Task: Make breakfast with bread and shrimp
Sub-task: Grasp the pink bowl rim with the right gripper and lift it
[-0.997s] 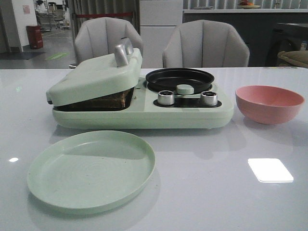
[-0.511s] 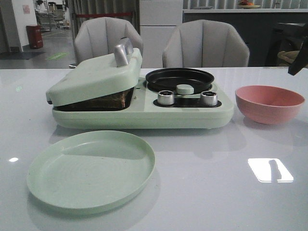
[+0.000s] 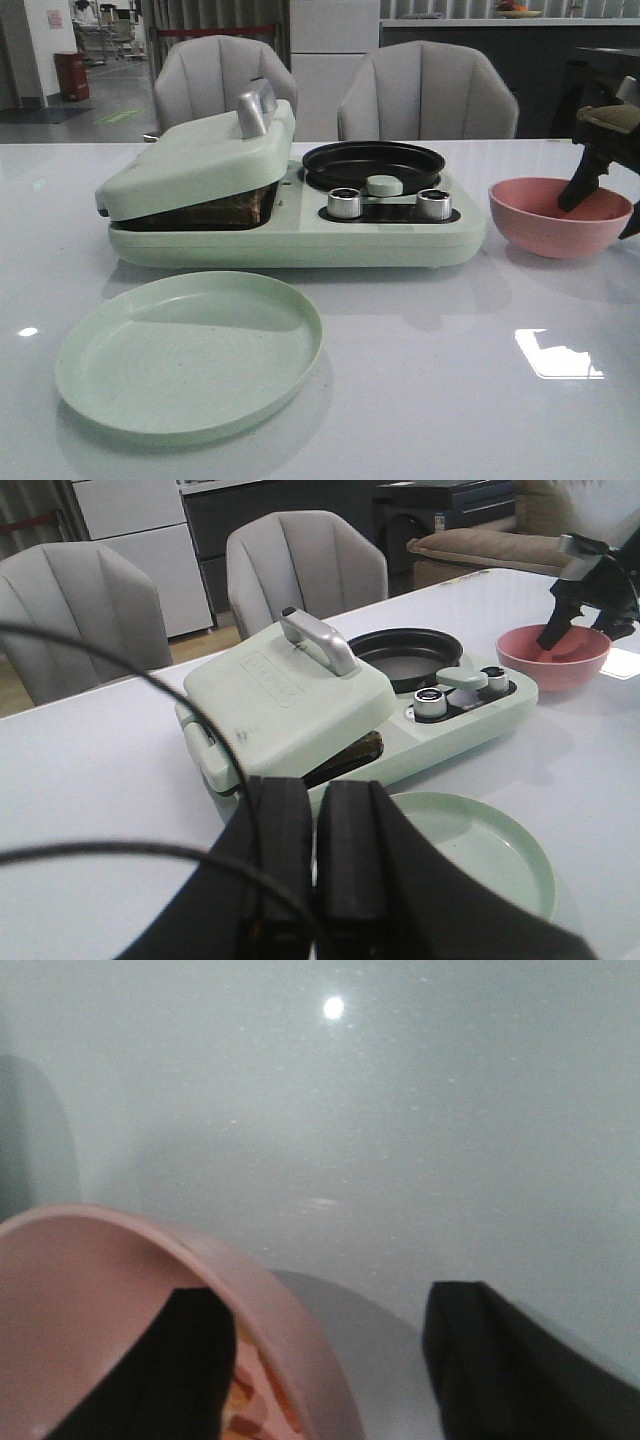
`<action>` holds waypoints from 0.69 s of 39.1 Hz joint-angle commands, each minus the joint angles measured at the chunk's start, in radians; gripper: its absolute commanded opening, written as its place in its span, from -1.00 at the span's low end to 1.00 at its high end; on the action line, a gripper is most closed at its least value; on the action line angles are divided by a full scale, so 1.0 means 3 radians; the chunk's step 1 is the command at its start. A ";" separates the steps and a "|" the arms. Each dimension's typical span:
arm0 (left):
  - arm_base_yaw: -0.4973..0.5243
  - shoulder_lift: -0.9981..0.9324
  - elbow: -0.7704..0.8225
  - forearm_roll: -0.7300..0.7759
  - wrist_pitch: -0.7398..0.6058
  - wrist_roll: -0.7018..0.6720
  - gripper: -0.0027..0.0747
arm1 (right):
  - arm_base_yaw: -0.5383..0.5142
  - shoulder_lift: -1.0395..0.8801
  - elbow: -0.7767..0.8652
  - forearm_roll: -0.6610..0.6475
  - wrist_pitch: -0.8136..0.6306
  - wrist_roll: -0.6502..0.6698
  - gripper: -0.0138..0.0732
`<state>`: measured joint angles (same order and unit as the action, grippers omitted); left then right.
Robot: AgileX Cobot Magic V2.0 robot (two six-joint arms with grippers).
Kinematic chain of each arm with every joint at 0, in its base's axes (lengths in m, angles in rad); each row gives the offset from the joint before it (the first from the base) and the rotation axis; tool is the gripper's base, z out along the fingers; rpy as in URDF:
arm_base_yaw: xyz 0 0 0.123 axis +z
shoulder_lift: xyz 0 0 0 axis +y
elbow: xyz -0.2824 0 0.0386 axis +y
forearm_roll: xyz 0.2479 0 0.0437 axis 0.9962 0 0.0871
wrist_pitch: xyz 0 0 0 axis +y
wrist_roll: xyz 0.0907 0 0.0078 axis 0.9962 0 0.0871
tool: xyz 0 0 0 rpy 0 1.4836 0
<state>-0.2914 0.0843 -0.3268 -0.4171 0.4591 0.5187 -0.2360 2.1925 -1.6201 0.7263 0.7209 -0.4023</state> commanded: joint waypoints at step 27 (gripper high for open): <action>0.0005 0.0038 -0.0080 -0.0079 -0.0207 -0.0041 -0.64 | 0.0214 -0.0165 -0.1238 0.0862 0.0661 -0.0197 -0.36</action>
<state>-0.2914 0.0843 -0.3268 -0.4171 0.4591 0.5187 -0.2030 2.2110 -1.9010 0.9109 0.9147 -0.4181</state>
